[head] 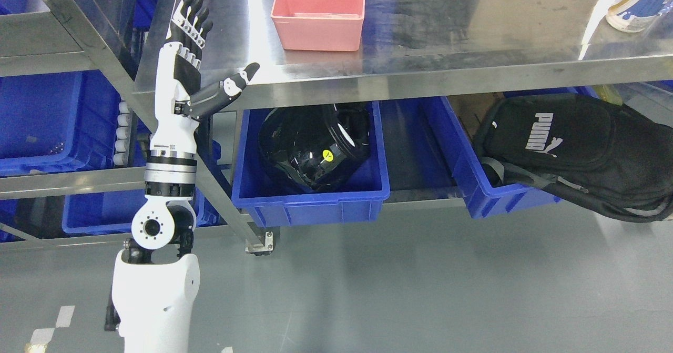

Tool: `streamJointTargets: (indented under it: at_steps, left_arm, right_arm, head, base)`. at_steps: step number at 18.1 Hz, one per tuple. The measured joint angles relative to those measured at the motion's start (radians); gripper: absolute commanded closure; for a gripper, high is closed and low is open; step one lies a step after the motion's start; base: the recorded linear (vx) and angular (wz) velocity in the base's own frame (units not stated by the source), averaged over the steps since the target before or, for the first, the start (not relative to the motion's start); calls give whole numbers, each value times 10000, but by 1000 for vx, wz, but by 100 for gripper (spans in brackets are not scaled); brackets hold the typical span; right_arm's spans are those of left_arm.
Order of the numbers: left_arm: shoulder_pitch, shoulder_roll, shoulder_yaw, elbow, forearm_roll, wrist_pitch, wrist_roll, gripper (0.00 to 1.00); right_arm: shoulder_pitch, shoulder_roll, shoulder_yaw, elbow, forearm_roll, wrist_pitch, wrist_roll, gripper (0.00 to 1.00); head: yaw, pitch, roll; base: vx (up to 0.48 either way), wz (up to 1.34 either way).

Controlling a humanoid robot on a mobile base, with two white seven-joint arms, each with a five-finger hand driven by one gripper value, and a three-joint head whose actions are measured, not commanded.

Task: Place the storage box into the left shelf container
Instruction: 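Raise the left hand up toward the pink box on the shelf top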

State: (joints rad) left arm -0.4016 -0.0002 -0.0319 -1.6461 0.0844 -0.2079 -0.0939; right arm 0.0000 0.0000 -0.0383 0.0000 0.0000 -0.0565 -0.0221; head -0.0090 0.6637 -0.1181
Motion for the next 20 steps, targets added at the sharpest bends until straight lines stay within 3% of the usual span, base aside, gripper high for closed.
streamJointTargets:
  at_steps: [6, 12, 17, 20]
  left_arm:
    - [-331, 5, 186, 11, -26, 74, -327, 0]
    - [-1904, 877, 460, 434, -411, 130, -3922, 0]
    - [-3399, 2045, 277, 1019, -1781, 288, -7120, 0]
    - [-4329, 2546, -44, 1517, -2658, 299, -8253, 0]
  right_arm:
    - [0, 0, 0, 0, 0, 11, 14, 1]
    - [-1, 0, 0, 0, 0, 12, 34, 1]
    - [0, 0, 0, 0, 0, 13, 37, 1]
    - [0, 0, 0, 0, 0, 14, 37, 1]
  head:
    - [0, 0, 0]
    - [0, 0, 0]
    - [0, 0, 0]
    - [0, 0, 0]
  base:
    - [2, 6]
    - [0, 0]
    - [0, 0]
    - [0, 0]
